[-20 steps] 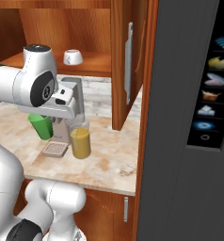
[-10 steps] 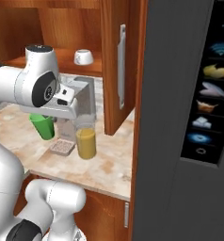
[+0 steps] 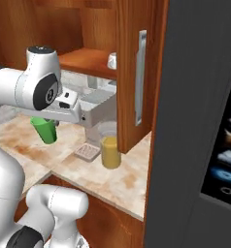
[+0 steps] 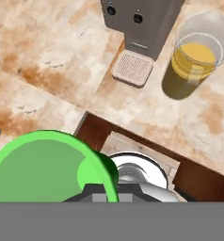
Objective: There is a tray on the dining counter. Grab the cup, mug, and pitcher and place them on the tray. The pitcher may be placed next to the tray if it cannot fit the tray.
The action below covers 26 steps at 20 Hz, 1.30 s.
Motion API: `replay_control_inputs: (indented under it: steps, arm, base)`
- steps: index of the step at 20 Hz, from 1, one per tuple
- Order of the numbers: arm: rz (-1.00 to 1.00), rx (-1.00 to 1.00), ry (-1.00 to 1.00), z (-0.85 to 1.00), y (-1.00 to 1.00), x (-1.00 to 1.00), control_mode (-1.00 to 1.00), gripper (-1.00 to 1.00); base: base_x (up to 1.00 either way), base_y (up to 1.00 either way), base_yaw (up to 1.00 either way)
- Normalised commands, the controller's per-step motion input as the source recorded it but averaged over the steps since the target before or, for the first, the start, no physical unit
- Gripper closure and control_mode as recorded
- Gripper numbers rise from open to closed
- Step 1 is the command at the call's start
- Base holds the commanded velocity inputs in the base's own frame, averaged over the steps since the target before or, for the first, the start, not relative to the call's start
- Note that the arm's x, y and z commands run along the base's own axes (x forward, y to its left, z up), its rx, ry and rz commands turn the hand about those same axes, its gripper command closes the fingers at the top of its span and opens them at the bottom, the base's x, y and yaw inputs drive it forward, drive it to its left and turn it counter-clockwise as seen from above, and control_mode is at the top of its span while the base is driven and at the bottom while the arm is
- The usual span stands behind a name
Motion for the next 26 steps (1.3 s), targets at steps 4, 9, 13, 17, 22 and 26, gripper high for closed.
replay_control_inputs:
  steps: [4,9,13,17,22,26]
  arm:
    - [0.0,0.0,0.0,0.0,0.0,0.0,1.0,1.0]
    - [0.0,0.0,0.0,0.0,0.0,0.0,1.0,1.0]
    - [0.0,0.0,0.0,0.0,0.0,0.0,1.0,1.0]
    - [0.0,0.0,0.0,0.0,0.0,0.0,1.0,1.0]
    - [0.0,0.0,0.0,0.0,0.0,0.0,1.0,1.0]
    - [0.0,0.0,0.0,0.0,0.0,0.0,1.0,1.0]
  base:
    - [-0.29,0.0,0.56]
    - [-0.5,0.0,0.66]
    - [-0.58,0.0,0.74]
    - [-0.54,0.08,0.81]
    - [-0.71,0.06,0.84]
    - [-0.54,0.3,0.86]
